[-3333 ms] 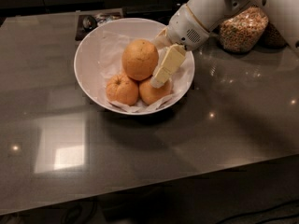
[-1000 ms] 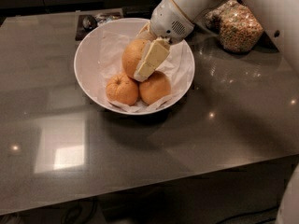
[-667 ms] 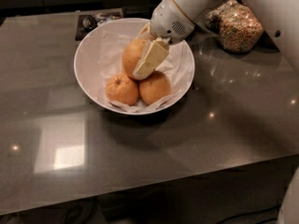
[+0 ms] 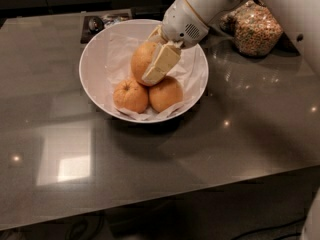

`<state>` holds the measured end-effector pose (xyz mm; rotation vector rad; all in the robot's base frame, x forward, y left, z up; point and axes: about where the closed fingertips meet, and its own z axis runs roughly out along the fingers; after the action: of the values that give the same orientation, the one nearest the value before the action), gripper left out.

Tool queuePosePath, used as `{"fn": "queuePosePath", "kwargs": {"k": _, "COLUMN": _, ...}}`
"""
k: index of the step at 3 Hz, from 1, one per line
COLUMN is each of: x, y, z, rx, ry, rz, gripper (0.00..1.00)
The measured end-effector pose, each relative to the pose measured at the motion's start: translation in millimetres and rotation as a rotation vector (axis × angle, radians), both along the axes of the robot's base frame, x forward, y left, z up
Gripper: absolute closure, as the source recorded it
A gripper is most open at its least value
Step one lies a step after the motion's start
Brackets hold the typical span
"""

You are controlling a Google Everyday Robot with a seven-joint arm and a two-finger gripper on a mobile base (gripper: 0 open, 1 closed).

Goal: Pick orange from white bowl

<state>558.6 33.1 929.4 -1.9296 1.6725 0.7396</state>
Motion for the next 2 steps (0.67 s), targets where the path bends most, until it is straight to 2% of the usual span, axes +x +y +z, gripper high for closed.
{"fn": "queuePosePath", "kwargs": {"k": 2, "x": -19, "y": 19, "z": 24, "rx": -0.003, "ry": -0.073, "rz": 0.015, "gripper": 1.0}}
